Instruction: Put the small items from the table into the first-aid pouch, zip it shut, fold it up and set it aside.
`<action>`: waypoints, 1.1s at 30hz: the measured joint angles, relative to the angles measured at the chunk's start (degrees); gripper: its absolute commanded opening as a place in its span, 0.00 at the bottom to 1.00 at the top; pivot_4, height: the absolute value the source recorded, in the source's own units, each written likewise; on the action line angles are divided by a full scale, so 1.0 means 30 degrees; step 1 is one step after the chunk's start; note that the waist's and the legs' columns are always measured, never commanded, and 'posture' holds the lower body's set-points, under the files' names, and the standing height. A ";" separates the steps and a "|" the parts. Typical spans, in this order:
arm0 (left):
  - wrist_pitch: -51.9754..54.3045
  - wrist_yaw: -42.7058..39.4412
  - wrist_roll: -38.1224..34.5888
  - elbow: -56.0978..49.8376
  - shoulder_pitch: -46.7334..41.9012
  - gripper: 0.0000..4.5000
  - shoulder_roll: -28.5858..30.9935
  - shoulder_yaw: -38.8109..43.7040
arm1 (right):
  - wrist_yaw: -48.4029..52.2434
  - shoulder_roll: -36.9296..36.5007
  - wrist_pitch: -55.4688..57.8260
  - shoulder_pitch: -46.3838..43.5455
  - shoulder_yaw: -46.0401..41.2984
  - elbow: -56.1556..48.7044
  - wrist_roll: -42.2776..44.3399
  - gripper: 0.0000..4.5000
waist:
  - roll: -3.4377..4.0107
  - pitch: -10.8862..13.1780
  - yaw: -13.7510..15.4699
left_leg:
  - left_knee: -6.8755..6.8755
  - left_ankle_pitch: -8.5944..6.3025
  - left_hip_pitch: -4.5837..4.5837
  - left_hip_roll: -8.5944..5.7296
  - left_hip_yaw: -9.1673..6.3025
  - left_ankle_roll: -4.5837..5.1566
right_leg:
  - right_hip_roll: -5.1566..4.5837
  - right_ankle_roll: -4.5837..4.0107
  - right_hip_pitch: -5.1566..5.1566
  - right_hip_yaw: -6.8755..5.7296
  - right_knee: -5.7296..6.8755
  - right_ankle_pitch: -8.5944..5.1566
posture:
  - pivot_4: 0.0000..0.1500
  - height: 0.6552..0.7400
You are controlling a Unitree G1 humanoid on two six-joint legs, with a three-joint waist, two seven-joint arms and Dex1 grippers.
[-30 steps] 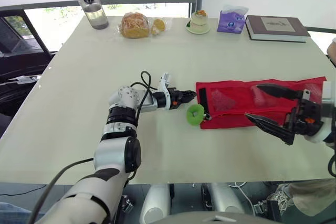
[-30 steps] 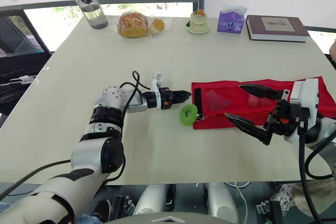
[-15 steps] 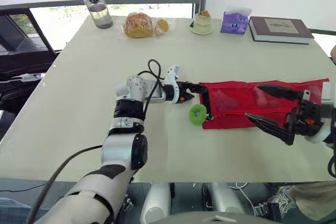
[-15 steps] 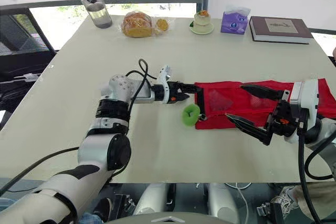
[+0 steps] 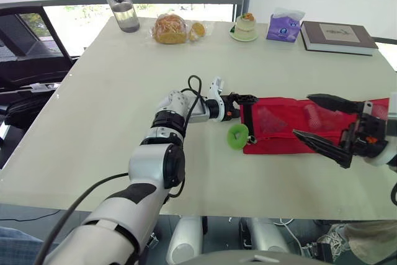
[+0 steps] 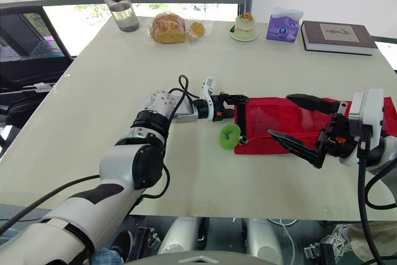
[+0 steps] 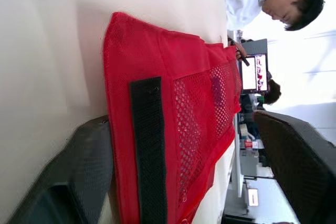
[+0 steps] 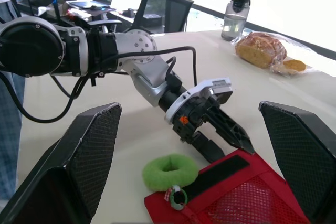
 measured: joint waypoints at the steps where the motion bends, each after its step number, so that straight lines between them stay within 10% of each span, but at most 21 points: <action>1: -0.0011 -0.0087 0.0115 0.0136 0.0001 0.57 -0.0079 -0.0108 | -0.0021 0.0001 0.0000 0.0002 0.0000 0.0000 -0.0001 1.00 | 0.0000 0.0000 -0.0005 | -0.0006 0.0000 -0.0001 -0.0001 -0.0002 0.0000 | 0.0000 -0.0001 0.0000 -0.0002 -0.0005 0.0000 | 1.00 1.00; 7: -0.0257 -0.1196 0.0919 0.0623 -0.0450 0.01 -0.0495 -0.0858 | -0.0215 0.0035 -0.0007 -0.0004 0.0005 -0.0029 -0.0017 1.00 | 0.0004 -0.0001 -0.0021 | -0.0019 0.0001 0.0020 -0.0001 -0.0018 0.0000 | 0.0001 0.0003 0.0021 -0.0016 -0.0020 0.0000 | 1.00 1.00; 18: 0.0358 -0.2180 0.1152 0.0283 -0.0082 0.01 0.0479 -0.0898 | -0.0555 0.0472 -0.0144 -0.0994 0.1347 -0.0140 -0.0291 1.00 | 0.0004 -0.0002 -0.0380 | -0.0028 0.0001 0.0041 0.0016 -0.0041 -0.0001 | 0.0013 0.0002 0.0028 -0.0011 -0.0019 0.0001 | 1.00 1.00; 33: 0.3528 0.0103 -0.0514 -0.3691 0.2511 0.01 0.3911 0.1740 | 0.0096 0.7363 -0.2619 -0.9325 1.4682 0.8140 -0.9748 1.00 | -0.0028 -0.0018 -0.1669 | -0.0357 0.0036 0.0326 0.0166 0.0031 -0.0073 | 0.0167 -0.0110 -0.0008 0.0149 0.0078 0.0012 | 1.00 1.00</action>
